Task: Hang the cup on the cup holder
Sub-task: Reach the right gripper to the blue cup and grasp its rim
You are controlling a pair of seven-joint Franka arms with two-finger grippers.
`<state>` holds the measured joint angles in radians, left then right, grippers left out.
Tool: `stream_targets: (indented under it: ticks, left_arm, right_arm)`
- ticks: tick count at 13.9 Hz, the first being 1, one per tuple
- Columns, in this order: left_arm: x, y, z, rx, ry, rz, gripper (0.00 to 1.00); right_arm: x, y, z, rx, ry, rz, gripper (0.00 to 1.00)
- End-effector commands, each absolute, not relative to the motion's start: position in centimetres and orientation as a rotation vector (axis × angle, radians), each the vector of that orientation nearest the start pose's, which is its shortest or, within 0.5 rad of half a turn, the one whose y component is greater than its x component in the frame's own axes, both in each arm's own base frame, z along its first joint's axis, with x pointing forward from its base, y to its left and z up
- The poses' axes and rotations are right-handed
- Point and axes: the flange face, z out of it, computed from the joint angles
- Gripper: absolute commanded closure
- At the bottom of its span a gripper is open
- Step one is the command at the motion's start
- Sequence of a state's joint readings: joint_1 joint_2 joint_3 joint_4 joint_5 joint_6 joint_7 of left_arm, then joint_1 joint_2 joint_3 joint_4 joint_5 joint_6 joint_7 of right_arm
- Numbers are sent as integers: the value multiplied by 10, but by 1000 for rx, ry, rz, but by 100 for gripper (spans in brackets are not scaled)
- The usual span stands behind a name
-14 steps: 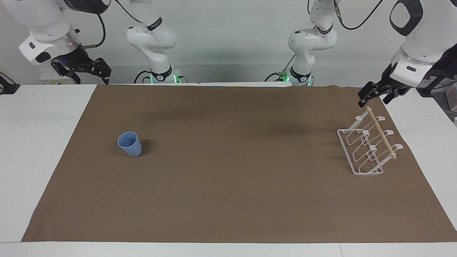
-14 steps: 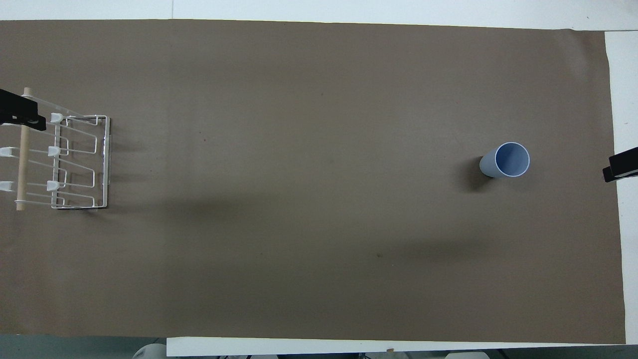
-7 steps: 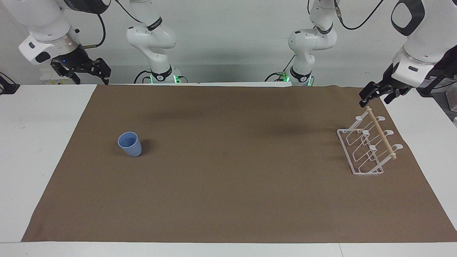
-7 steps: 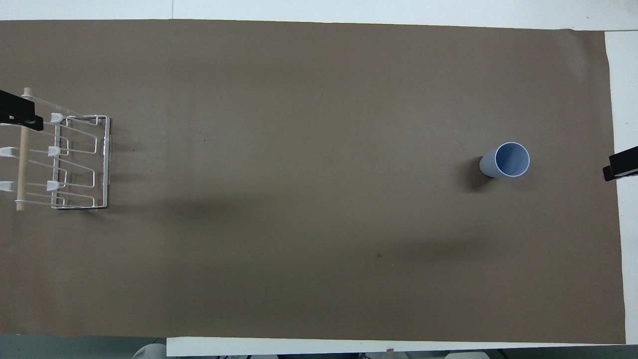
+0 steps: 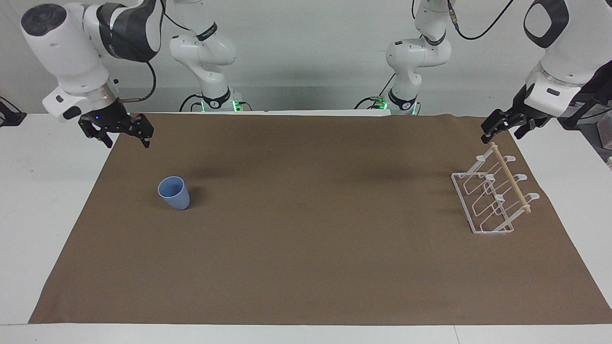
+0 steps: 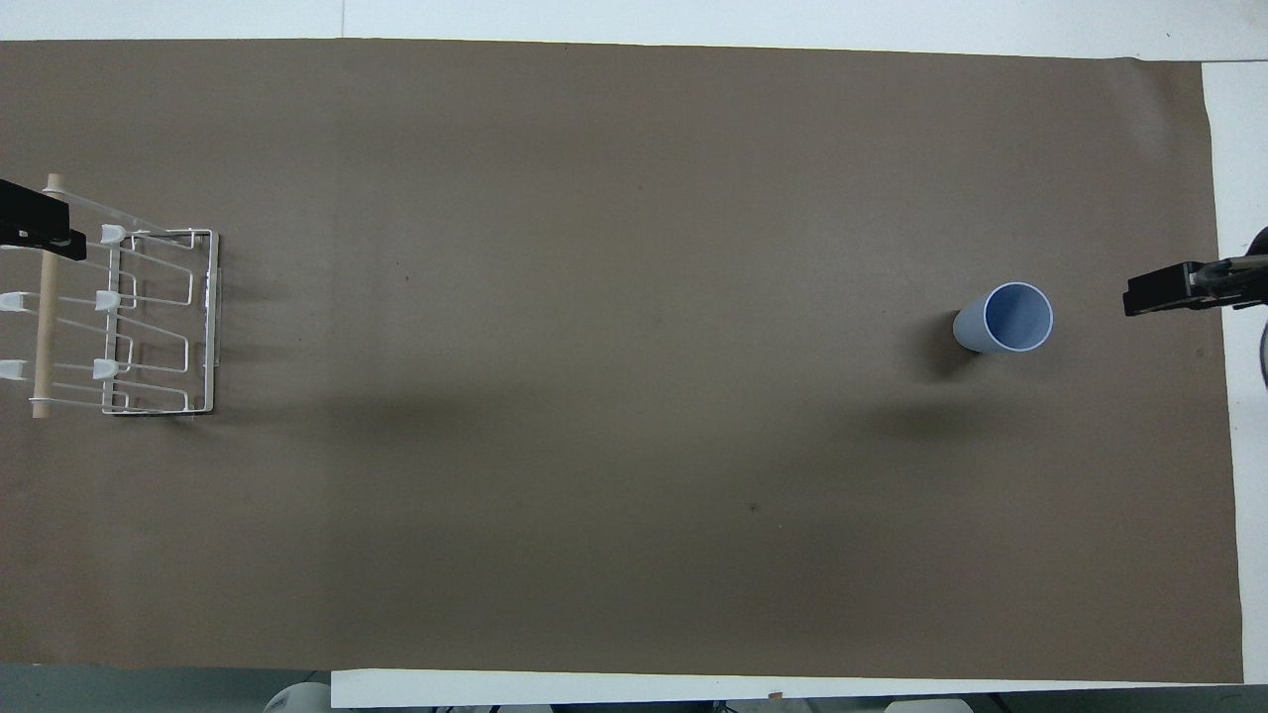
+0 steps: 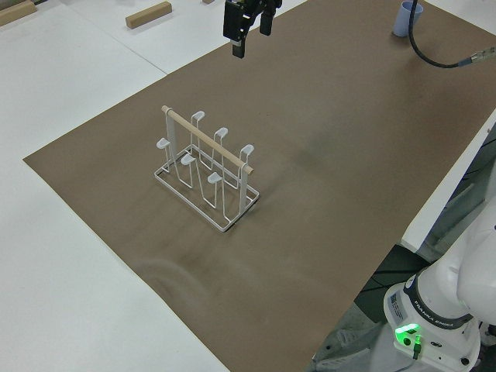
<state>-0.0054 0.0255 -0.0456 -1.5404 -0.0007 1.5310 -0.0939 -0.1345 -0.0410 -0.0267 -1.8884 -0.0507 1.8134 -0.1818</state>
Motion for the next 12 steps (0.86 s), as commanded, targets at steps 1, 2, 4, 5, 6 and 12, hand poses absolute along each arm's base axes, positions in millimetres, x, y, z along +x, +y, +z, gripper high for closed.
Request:
stream_targets:
  ticks: [1,2,4,5,6,12]
  left_arm:
    - [552,-24,622,-3128,-75,68,0]
    - [552,-24,622,-3128,-75,68,0]
    - [552,-24,622,-3128,-75,71,0]
    - [552,-24,622,-3128,-75,71,0]
    - [552,-24,622,-3128,-75,71,0]
    - [552,-24,622,-3128,-75,71,0]
  right_arm:
    - [531,-116,469,-3081,9,63,0]
    - [530,-121,450,-3064,16,85,0]
    - [535,-118,421,-3072,-86,47,0]
    - [530,-115,400,-3071,-97,59,0]
    - [528,-114,391,-3075,-96,44,0]
    - [545,-89,377,-3092,-61,-30,0]
